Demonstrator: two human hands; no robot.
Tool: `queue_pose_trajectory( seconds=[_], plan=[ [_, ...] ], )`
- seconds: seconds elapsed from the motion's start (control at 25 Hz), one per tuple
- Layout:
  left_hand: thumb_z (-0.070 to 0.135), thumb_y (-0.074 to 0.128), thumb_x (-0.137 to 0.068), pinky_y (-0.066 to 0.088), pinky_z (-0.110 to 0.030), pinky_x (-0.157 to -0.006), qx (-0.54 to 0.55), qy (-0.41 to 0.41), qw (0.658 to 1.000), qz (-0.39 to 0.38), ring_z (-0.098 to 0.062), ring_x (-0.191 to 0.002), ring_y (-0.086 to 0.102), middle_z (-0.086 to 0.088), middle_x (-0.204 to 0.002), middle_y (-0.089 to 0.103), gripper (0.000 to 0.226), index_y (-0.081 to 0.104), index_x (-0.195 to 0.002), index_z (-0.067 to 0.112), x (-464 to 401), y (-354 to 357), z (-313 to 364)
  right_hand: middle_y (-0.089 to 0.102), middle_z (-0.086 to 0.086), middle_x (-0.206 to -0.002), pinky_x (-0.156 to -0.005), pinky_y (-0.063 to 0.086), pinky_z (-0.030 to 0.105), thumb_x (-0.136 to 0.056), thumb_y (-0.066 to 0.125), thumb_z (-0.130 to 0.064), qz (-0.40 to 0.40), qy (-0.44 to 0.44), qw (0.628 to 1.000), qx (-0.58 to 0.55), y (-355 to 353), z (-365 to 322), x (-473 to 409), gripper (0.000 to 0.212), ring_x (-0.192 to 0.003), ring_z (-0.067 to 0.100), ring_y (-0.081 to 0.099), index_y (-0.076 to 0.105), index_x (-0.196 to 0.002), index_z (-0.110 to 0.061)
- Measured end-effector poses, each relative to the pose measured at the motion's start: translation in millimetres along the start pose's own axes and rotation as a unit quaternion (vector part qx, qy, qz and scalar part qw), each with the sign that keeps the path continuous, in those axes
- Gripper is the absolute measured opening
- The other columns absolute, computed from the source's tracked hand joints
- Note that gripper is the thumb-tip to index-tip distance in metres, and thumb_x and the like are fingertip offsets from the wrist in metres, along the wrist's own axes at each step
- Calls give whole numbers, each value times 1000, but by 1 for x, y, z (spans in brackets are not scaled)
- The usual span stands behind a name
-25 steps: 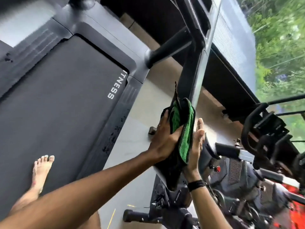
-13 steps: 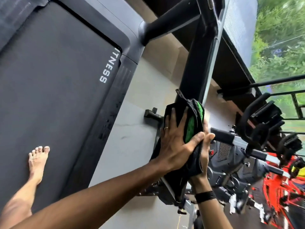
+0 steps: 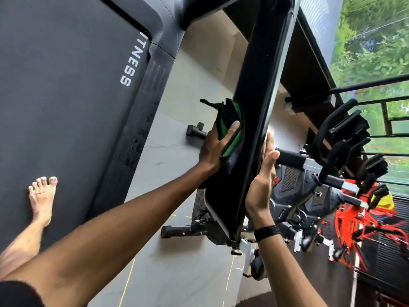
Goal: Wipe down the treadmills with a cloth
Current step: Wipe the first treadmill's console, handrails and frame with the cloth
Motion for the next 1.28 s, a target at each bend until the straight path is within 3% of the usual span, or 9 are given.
queue_pose_trajectory(
  seconds=[0.12,0.24,0.4,0.52,0.6,0.72,0.88,1.04,1.28],
  plan=[
    [70,49,-84,45,-36,-103,-21,-11,999,-29,-16,-121,58,7,-125,64,60,52,-133,35,38,-8,-45,22,-19,-163,-125,9,46,-95,18,-76,-14,18,999,27,2,-1,2,71,-151,3,13,27,-154,-38],
    [75,45,-82,38,-42,-112,-32,50,997,-44,-13,-135,45,2,-143,45,64,38,-138,44,105,-17,-71,21,-19,-163,-125,11,46,-94,20,-76,-5,19,1000,14,-1,2,6,71,-151,2,15,26,-155,-39],
    [58,35,-97,19,-53,-121,-97,201,971,-89,-19,-153,5,-2,-166,2,66,14,-156,38,124,-4,-35,20,-16,-164,-125,9,46,-95,20,-74,1,3,1000,3,-2,-3,10,72,-151,3,13,23,-157,-36],
    [52,40,-94,18,-58,-119,-151,264,947,-107,-23,-153,0,-5,-166,-2,69,14,-156,35,84,9,3,17,-12,-164,-125,6,33,-87,21,-83,0,-8,999,33,-2,-7,15,81,-148,-7,10,16,-156,-42],
    [54,41,-92,17,-59,-119,-175,281,937,-107,-25,-153,0,-4,-166,-4,70,12,-155,41,56,21,27,24,-9,-164,-125,15,42,-94,23,-75,0,-18,1000,-21,-2,-9,13,76,-151,5,18,23,-157,-33],
    [56,44,-90,22,-57,-118,-176,288,938,-74,-26,-152,10,-4,-165,1,70,16,-153,43,11,35,63,20,-14,-164,-123,11,50,-98,13,-70,13,-15,999,50,-1,-17,14,71,-152,8,12,21,-158,-33],
    [57,46,-88,25,-54,-118,-183,257,948,-49,-28,-148,21,-7,-164,9,74,20,-154,37,-34,43,87,0,-11,-167,-122,-5,50,-87,3,-81,-5,-22,984,174,4,-29,11,90,-152,3,-9,4,-160,-28],
    [63,43,-86,25,-52,-119,-156,220,962,-48,-30,-147,24,-9,-163,18,78,22,-155,32,-72,46,100,-15,-11,-166,-114,-22,43,-71,-3,-94,-11,31,988,153,21,-46,-50,106,-148,0,-22,-10,-158,-33],
    [71,49,-78,40,-43,-110,-52,94,994,-20,-24,-127,53,-6,-142,50,75,46,-140,28,-110,35,79,-11,-6,-167,-110,-24,37,-69,-7,-92,0,23,982,189,32,-61,-95,107,-145,-4,-20,-7,-158,-33]
  ],
)
Point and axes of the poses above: each hand's wrist, its own x-axis away from the middle knuckle, its own y-axis out of the palm, z = x × y, the point moved 9 cm from there along -x, towards the middle knuckle
